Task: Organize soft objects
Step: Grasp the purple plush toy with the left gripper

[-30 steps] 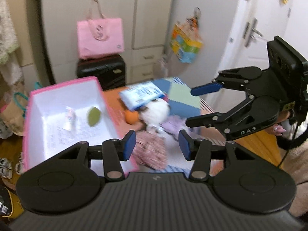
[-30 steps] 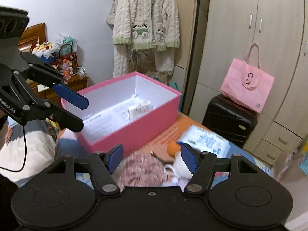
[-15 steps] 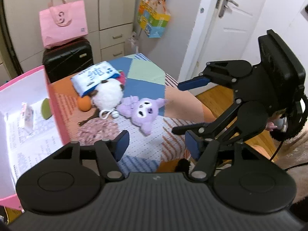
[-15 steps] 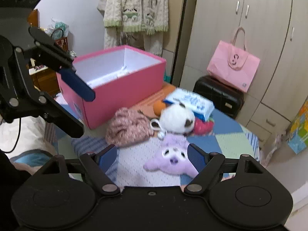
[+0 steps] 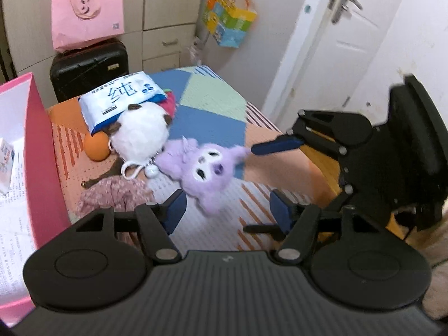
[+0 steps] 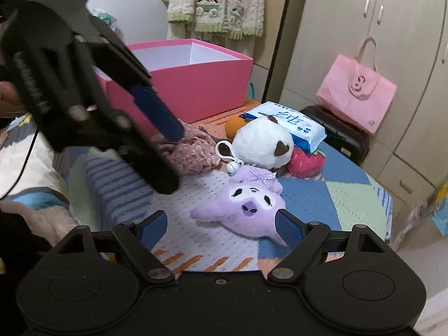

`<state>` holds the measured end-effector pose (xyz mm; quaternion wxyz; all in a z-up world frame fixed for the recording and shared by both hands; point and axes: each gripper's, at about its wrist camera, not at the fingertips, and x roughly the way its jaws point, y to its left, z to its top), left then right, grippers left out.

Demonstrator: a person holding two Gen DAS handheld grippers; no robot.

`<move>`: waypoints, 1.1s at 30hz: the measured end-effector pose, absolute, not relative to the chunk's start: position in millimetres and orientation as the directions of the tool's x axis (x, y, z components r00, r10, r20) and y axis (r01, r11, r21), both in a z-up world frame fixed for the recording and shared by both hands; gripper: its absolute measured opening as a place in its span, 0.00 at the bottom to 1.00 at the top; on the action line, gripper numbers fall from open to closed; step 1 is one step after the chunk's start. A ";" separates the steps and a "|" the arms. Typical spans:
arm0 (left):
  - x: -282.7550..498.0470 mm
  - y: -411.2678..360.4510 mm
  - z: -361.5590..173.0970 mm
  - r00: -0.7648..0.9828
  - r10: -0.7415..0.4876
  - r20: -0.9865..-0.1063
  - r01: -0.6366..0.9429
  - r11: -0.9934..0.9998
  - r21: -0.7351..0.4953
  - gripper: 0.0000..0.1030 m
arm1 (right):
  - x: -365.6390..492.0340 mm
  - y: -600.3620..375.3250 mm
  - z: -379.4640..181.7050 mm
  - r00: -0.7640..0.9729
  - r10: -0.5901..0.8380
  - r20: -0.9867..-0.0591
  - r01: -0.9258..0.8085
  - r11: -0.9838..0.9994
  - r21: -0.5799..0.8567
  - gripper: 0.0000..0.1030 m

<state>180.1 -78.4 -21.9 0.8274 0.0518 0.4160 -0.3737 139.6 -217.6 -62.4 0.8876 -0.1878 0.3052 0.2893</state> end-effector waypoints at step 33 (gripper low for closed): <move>211.5 -110.9 -95.5 0.459 -0.582 -0.671 0.500 0.794 -0.345 0.62 | 177.7 -231.0 -117.8 0.712 0.428 -0.557 -0.514 0.858 0.002 0.83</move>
